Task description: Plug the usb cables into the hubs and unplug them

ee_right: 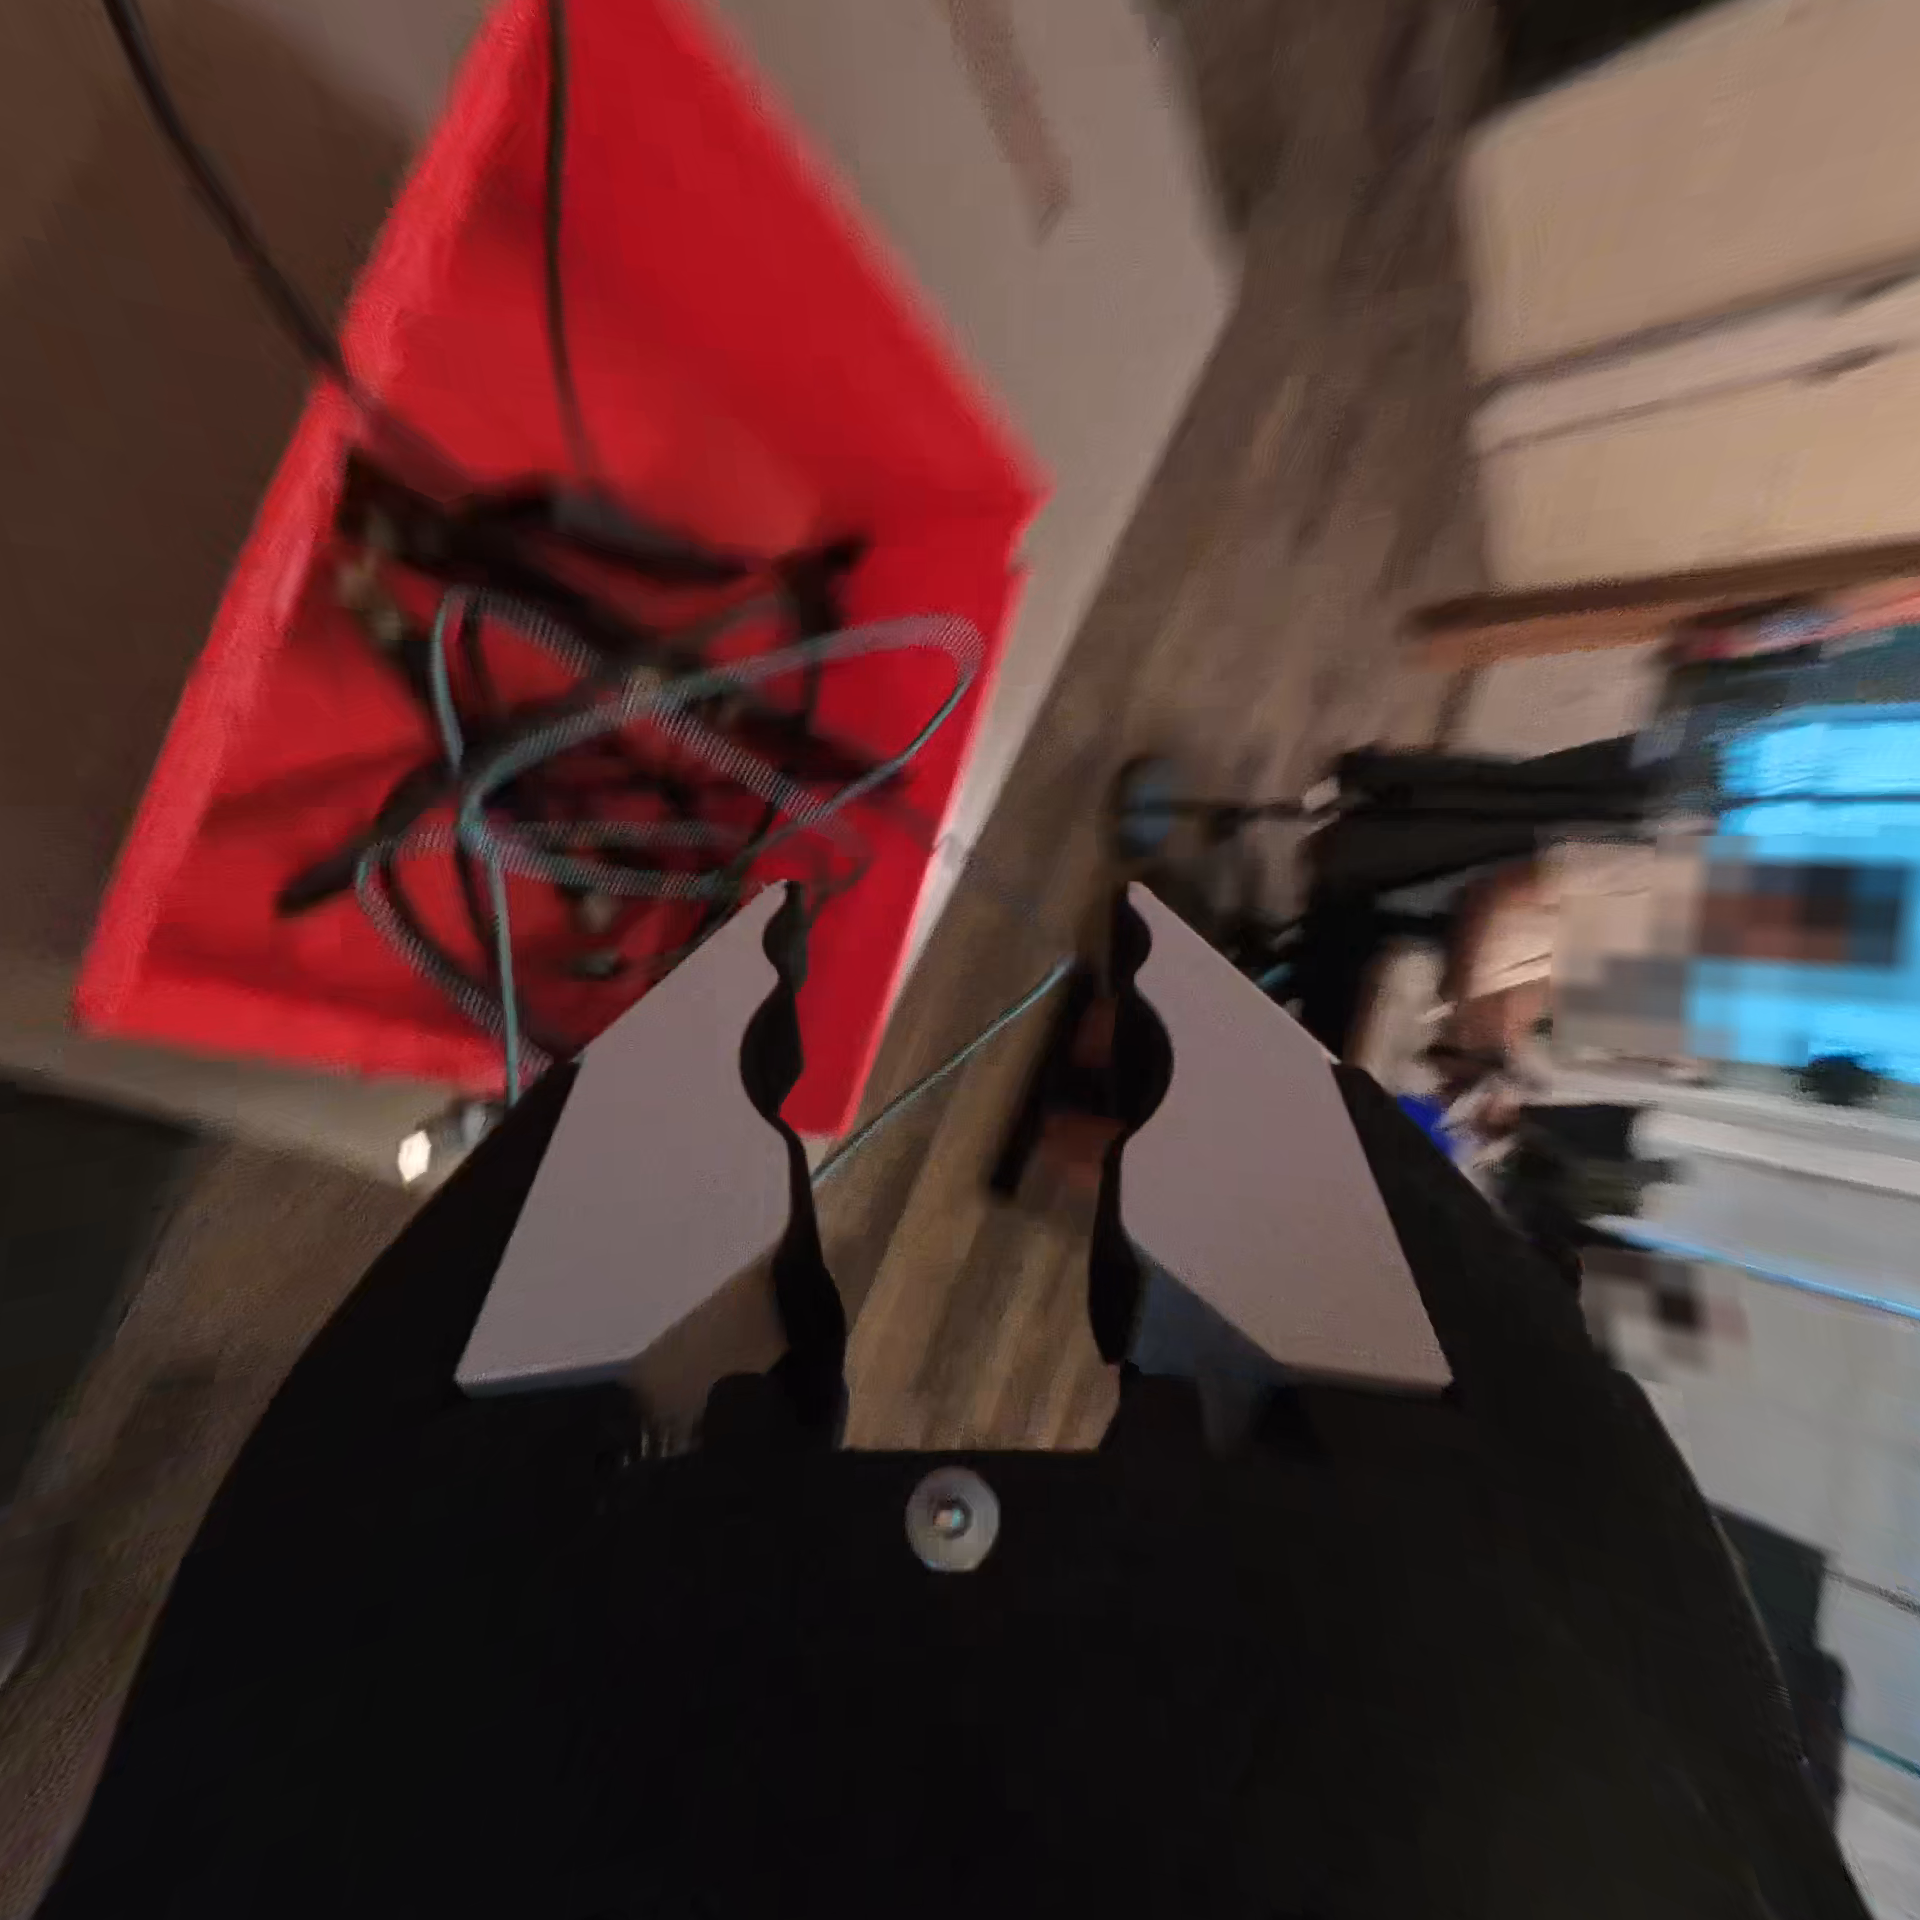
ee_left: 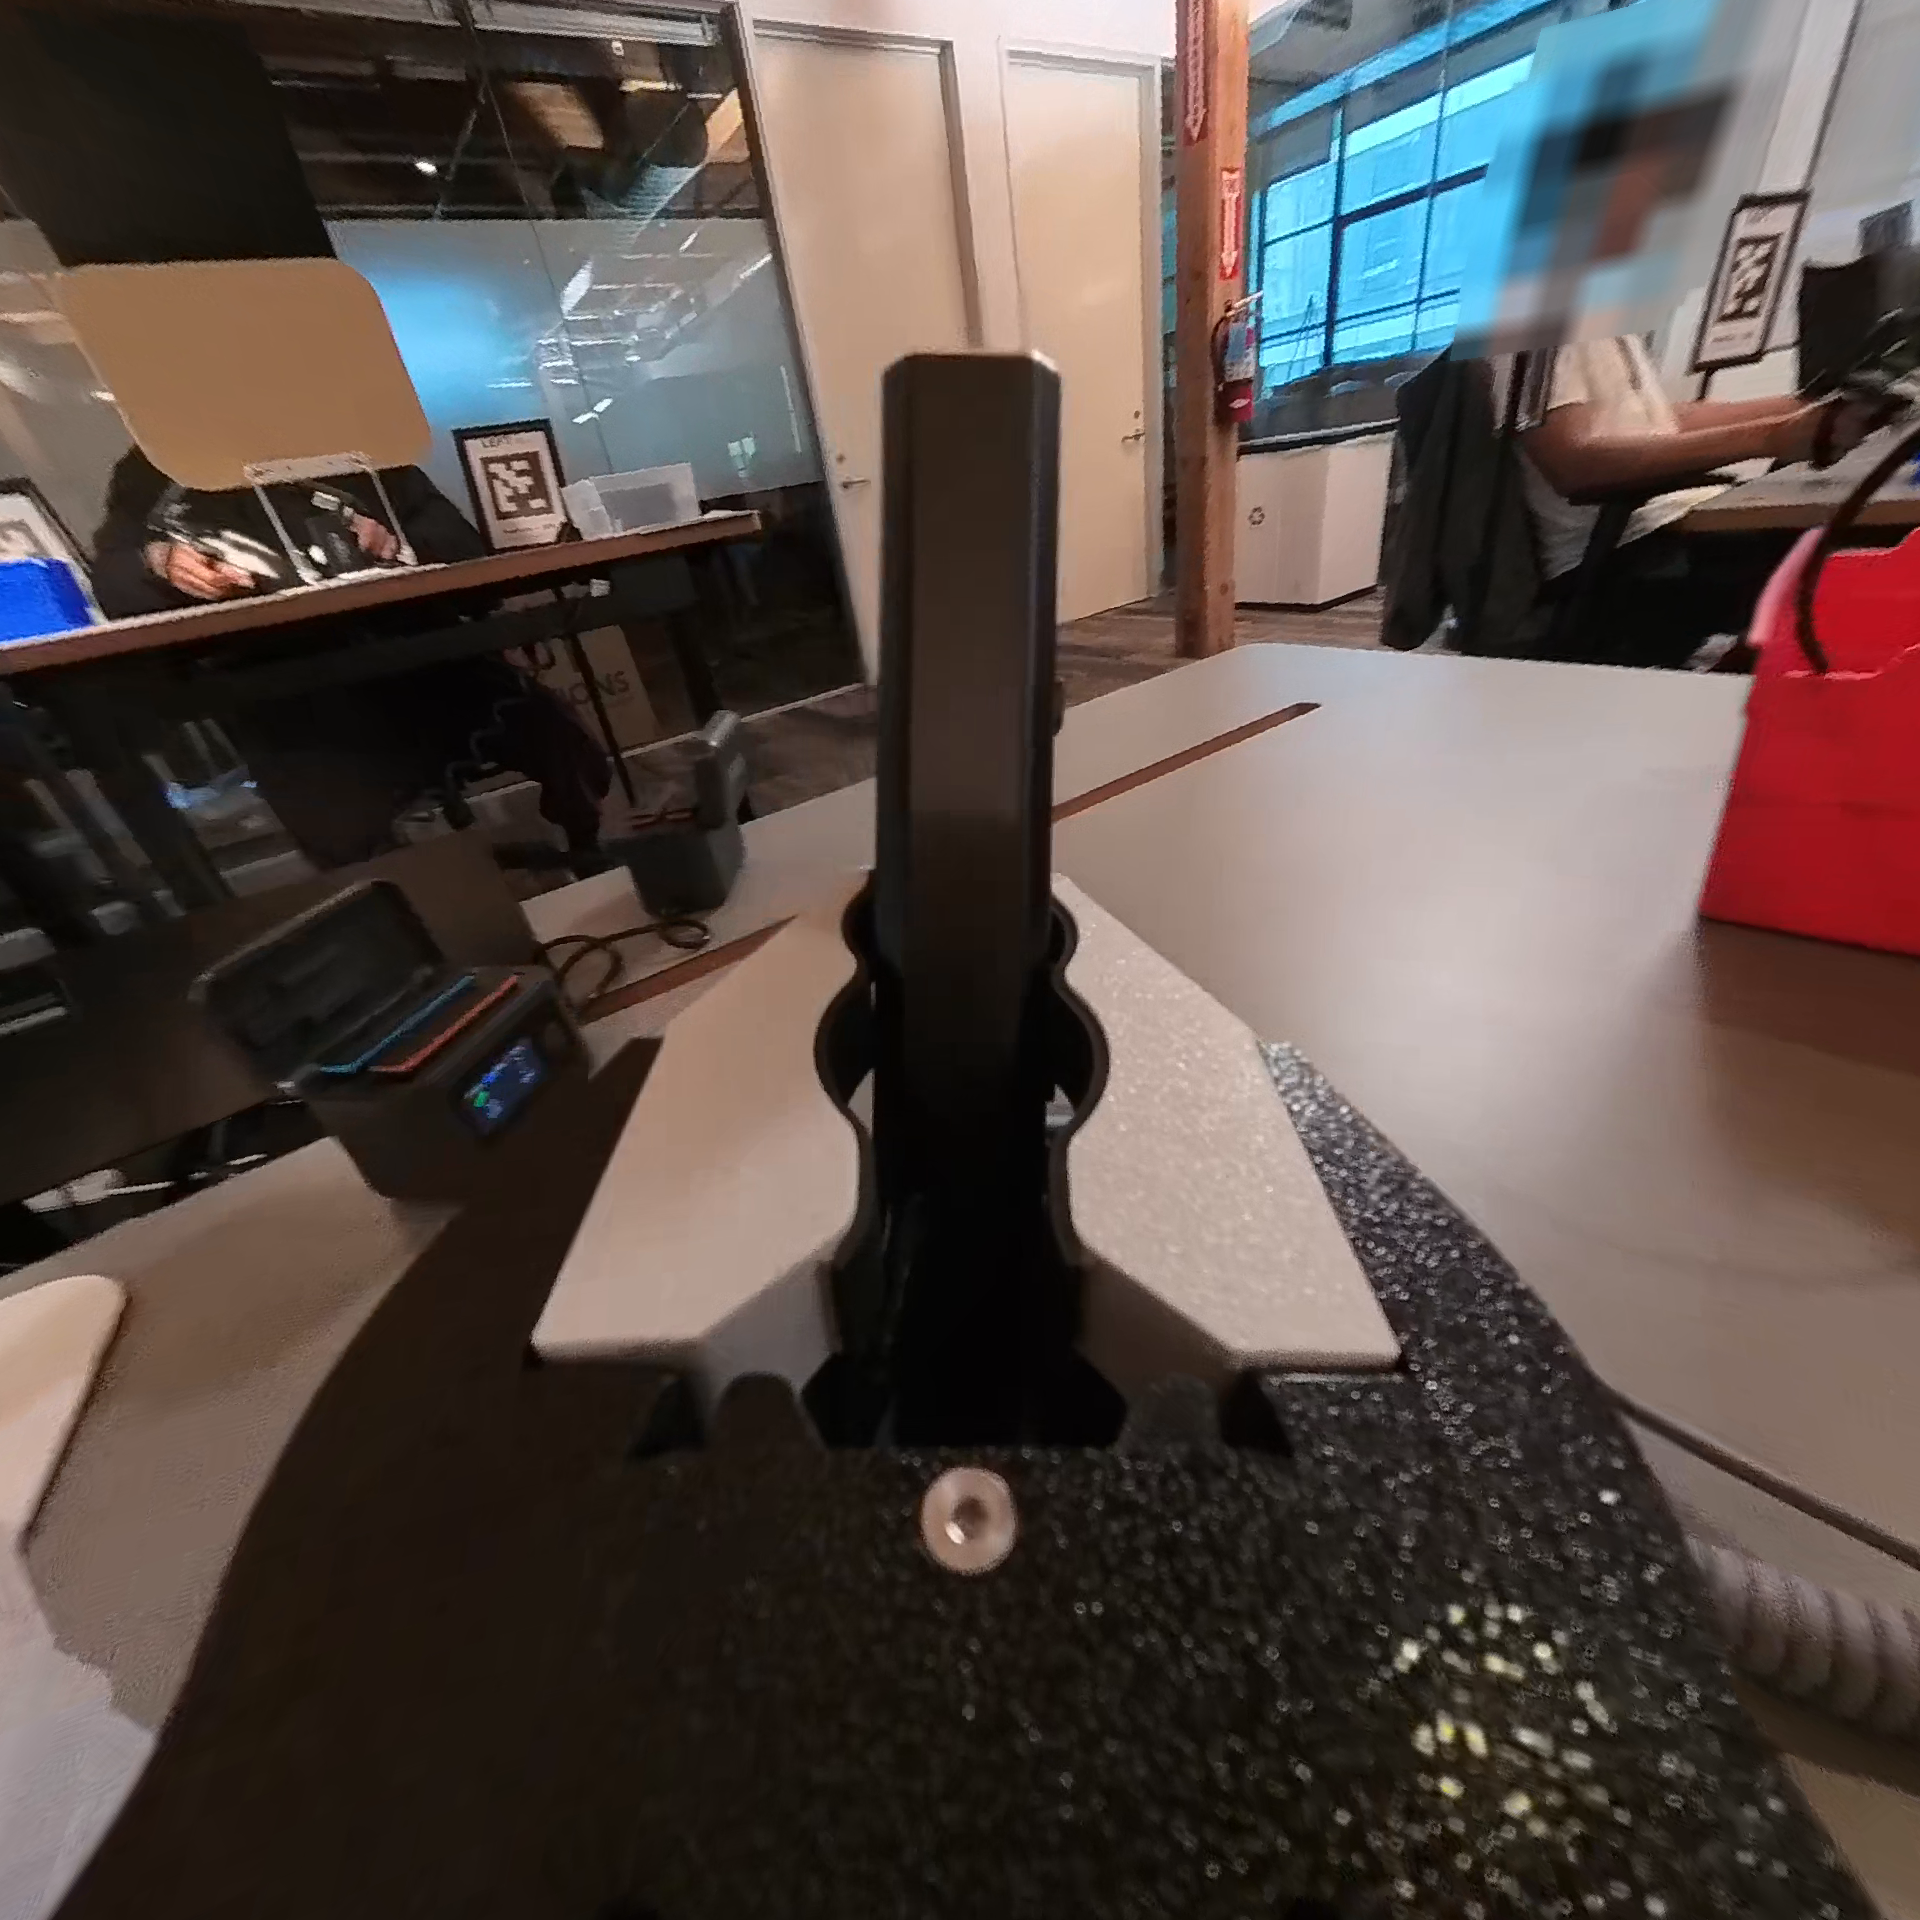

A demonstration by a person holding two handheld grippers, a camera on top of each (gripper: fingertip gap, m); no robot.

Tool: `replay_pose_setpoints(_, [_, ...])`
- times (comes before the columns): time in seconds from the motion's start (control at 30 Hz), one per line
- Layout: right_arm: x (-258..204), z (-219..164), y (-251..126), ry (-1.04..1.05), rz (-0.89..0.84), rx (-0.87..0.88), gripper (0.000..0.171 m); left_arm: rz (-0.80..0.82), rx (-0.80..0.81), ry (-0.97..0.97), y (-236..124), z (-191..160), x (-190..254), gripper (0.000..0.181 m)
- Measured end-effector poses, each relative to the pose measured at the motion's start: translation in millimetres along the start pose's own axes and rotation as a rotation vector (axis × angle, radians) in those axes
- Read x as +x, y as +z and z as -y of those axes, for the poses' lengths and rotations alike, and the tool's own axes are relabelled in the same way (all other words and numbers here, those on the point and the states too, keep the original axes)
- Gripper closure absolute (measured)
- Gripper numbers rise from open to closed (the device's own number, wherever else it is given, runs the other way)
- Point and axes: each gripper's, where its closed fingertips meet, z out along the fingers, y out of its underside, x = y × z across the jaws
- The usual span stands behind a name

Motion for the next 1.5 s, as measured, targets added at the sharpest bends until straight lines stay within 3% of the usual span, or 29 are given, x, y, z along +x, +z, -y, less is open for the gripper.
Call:
replay_pose_setpoints(0.07, [-3,63,-41,0.005,-0.139,0.268,0.115,-0.046,0.011,-0.062,1,-1,4,0.155])
replay_pose_setpoints(0.2, [-117,202,-86,-0.061,0.006,0.788,0.122,-0.175,0.043,-0.242,2,0,15,0.156])
replay_pose_setpoints(0.27, [-168,249,-70,-0.110,0.025,0.897,0.125,-0.228,0.053,-0.302,3,1,20,0.156])
replay_pose_setpoints(0.33, [-204,286,-31,-0.127,0.035,0.931,0.133,-0.276,0.055,-0.338,4,1,24,0.156])
replay_pose_setpoints(0.47, [-243,334,46,-0.130,0.038,0.927,0.137,-0.347,0.045,-0.417,7,-2,30,0.155])
replay_pose_setpoints(0.63, [-255,355,98,-0.165,0.006,0.886,0.142,-0.374,0.016,-0.441,11,-6,32,0.155])
replay_pose_setpoints(0.9, [-262,364,102,-0.182,0.002,0.971,0.147,-0.365,-0.031,-0.402,14,-13,37,0.155])
replay_pose_setpoints(1.03, [-254,368,94,-0.180,-0.092,1.026,0.150,-0.366,-0.041,-0.391,15,-14,38,0.155])
replay_pose_setpoints(1.13, [-258,369,96,-0.230,-0.135,1.015,0.163,-0.359,-0.054,-0.384,15,-16,38,0.155])
replay_pose_setpoints(1.27, [-262,365,99,-0.237,-0.075,1.006,0.164,-0.396,-0.087,-0.373,11,-18,43,0.154])
replay_pose_setpoints(1.5, [-258,358,110,-0.296,-0.115,0.953,0.164,-0.383,-0.106,-0.358,-1,-14,30,0.146])
